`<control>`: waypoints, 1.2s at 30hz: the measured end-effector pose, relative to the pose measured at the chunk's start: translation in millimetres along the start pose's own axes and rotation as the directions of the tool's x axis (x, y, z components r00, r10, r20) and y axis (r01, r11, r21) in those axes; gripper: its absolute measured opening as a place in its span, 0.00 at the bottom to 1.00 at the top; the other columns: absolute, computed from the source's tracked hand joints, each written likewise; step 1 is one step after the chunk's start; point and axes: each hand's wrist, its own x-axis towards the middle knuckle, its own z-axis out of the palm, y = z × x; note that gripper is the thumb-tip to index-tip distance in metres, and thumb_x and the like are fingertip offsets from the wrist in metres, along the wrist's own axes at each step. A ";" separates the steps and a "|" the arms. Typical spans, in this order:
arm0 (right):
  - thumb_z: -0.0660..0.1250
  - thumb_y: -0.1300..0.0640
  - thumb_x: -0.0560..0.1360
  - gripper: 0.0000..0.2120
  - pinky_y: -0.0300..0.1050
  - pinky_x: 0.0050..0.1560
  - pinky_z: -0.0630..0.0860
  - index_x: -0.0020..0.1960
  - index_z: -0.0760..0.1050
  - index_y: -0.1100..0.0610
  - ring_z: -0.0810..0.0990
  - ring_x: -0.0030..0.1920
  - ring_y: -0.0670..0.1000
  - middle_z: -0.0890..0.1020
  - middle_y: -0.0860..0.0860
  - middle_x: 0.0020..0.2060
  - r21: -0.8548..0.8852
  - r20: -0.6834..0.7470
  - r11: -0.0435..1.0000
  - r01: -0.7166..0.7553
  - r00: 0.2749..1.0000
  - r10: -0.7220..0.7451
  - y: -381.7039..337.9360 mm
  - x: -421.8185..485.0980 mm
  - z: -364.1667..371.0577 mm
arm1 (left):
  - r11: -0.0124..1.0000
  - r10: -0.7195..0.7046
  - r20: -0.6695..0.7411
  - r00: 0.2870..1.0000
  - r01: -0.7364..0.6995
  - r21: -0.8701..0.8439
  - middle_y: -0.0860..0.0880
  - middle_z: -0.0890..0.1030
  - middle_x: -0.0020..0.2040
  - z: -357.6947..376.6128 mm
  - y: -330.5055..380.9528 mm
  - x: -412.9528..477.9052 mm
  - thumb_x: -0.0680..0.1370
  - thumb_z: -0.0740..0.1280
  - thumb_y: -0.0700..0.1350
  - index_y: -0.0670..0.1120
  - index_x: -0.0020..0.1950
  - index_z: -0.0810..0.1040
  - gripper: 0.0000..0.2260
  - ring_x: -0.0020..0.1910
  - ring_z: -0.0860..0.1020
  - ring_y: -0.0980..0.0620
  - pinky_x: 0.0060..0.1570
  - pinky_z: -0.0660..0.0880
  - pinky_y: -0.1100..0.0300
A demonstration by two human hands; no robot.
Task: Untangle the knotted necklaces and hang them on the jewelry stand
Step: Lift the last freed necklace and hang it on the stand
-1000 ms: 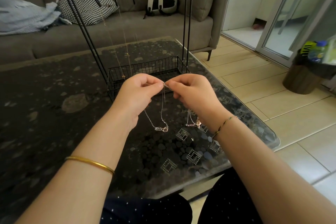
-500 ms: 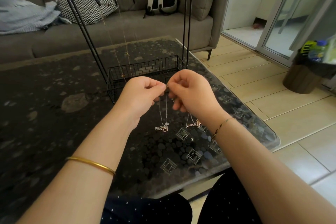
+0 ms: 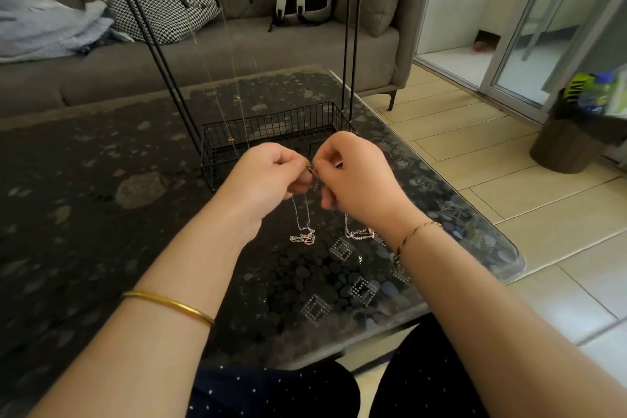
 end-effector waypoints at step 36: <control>0.62 0.61 0.76 0.04 0.45 0.38 0.76 0.45 0.75 0.60 0.76 0.31 0.49 0.77 0.51 0.40 -0.233 -0.004 0.940 0.250 0.966 -0.258 -10.6 -6.4 -6.1 | 0.931 -0.113 0.073 0.991 0.131 -0.341 0.52 0.77 0.29 -3.5 8.3 -1.9 0.80 0.62 0.38 0.44 0.48 0.77 0.05 0.30 0.75 0.56 0.40 0.76 0.59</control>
